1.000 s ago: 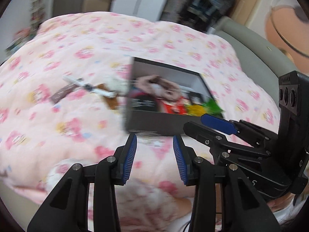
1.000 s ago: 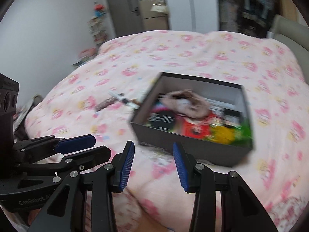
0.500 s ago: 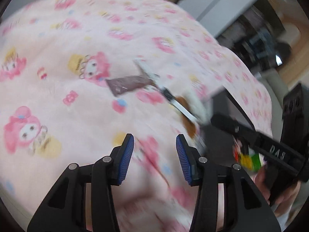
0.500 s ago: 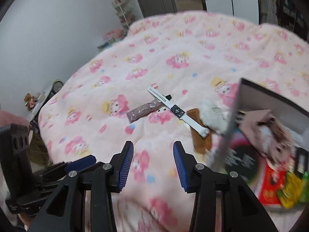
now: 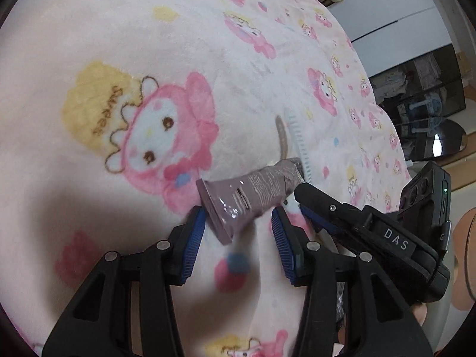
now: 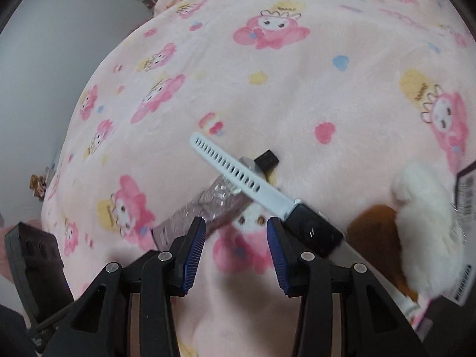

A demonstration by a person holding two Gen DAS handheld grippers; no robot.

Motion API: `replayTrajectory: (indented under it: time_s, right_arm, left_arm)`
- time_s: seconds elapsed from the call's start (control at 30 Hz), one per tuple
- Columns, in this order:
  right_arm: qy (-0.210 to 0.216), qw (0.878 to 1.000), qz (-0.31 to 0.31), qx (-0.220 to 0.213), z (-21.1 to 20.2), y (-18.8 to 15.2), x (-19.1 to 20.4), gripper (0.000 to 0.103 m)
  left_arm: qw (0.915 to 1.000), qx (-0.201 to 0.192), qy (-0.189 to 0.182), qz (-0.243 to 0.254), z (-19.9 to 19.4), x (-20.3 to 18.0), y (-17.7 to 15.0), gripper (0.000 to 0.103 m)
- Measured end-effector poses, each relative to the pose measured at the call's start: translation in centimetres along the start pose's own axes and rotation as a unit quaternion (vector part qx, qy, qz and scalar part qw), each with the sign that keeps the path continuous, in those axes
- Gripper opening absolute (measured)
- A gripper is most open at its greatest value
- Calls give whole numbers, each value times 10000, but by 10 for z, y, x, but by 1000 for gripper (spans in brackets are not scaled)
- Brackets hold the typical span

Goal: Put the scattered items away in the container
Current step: 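Grasp the mauve tube with the right gripper and lift it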

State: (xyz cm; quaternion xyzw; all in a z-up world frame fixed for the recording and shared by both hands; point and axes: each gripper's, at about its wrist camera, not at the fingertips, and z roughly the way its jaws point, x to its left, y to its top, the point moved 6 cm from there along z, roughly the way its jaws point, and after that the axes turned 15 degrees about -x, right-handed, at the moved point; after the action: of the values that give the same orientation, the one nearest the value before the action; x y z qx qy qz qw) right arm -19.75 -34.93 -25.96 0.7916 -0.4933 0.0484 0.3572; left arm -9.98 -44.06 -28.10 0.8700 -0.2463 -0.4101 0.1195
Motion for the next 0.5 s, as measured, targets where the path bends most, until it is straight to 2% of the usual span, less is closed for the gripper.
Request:
replayTrajectory:
  time_s: [0.03,0.1,0.23,0.37,0.43,0.5]
  right_arm:
    - [1,10000,38,-12,4,2,-2,38]
    - [-14,9999,140,-52,14,6,-6,40]
    - [109,9979,629,-140,25,14,-13,45]
    - [112,9979,620,-171,29,14,-9,45]
    - [243,9979,588,-151,27,13,-2,45]
    - [165,9985,514,-73,33,12,1,47]
  left_arm:
    - [10000,0,-47,-86,5,2,0,46]
    - [9999,-24,-28,-138,9,5,1,36]
    - [9990,-49,-265,-352,4,8,3,27]
    - [9992,-71,-251,-317,0,5,2,26]
    - [9983,-87,-326,-482,0,9,4,27]
    - [9972,-36,-355,-653,8,13,6,32]
